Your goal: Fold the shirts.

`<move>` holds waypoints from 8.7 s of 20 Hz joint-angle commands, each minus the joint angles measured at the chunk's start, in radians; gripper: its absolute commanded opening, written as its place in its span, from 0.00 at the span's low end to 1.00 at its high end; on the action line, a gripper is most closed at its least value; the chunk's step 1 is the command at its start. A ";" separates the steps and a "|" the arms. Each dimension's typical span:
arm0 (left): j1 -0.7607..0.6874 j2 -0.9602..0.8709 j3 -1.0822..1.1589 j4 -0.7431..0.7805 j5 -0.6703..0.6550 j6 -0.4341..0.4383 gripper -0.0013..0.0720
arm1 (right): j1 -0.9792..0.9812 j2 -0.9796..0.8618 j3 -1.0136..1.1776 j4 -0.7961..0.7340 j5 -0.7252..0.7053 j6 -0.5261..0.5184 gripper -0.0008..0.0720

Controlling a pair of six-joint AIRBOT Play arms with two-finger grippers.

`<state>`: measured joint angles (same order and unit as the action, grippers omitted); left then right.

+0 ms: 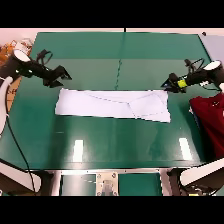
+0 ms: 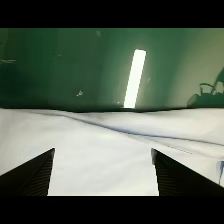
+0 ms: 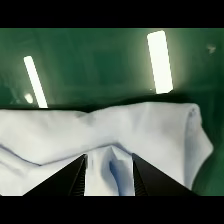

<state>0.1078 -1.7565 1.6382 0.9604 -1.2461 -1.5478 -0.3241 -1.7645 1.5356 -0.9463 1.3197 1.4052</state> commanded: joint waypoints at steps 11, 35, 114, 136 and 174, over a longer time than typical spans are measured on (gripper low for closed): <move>0.029 -0.011 0.103 -0.027 -0.229 -0.011 0.05 | -0.109 -0.041 -0.298 0.126 0.002 -0.427 0.78; 0.009 -0.011 0.103 -0.033 -0.245 0.053 0.05 | -0.181 -0.046 -0.237 0.077 0.150 -0.420 0.96; -0.049 -0.142 0.465 0.274 -0.500 0.056 0.05 | 0.438 0.105 -0.457 0.295 -0.362 -0.116 0.80; -0.049 -0.142 0.465 0.258 -0.504 0.056 0.05 | -0.256 0.449 -0.007 0.352 -0.264 0.179 0.04; -0.049 -0.142 0.465 0.091 -0.490 0.067 0.05 | -1.055 0.903 -0.624 -0.561 0.028 0.319 0.88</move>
<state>0.0582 -1.8992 2.1025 1.0519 -1.7493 -1.4879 -1.3800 -0.8619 0.8356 -1.5021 1.2964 1.7237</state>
